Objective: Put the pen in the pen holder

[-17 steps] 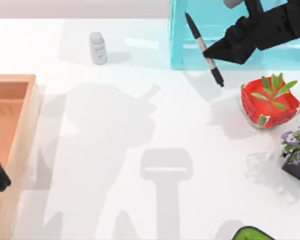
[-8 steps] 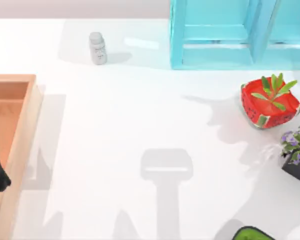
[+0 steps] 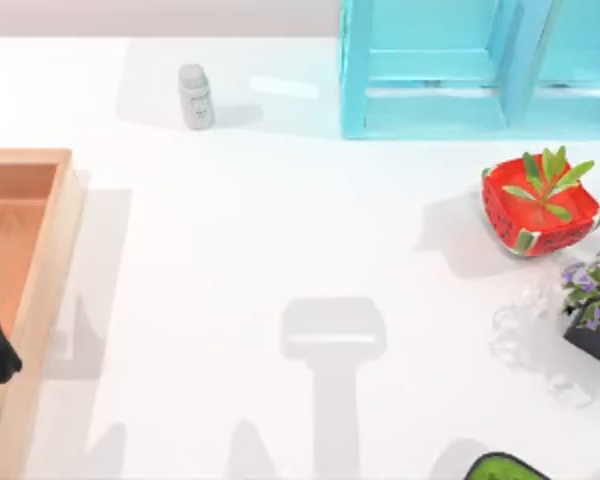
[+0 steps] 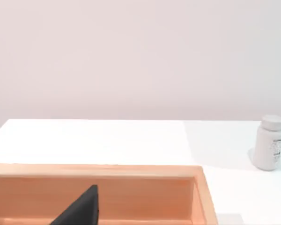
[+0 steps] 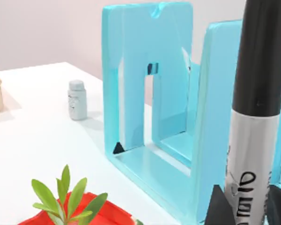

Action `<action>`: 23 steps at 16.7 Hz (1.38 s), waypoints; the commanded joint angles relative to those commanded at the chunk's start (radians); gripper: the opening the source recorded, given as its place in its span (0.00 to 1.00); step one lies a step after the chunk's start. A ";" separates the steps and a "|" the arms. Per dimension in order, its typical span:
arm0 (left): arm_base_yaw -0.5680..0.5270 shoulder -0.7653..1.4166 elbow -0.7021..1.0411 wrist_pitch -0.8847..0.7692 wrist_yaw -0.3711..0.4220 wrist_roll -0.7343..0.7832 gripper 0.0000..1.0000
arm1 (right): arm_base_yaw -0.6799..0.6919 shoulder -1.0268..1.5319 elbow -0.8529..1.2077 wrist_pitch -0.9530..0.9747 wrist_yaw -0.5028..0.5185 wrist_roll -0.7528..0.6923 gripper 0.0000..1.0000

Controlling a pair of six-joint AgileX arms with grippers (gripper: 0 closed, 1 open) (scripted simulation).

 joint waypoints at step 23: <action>0.000 0.000 0.000 0.000 0.000 0.000 1.00 | 0.012 0.004 0.014 -0.076 0.010 -0.067 0.00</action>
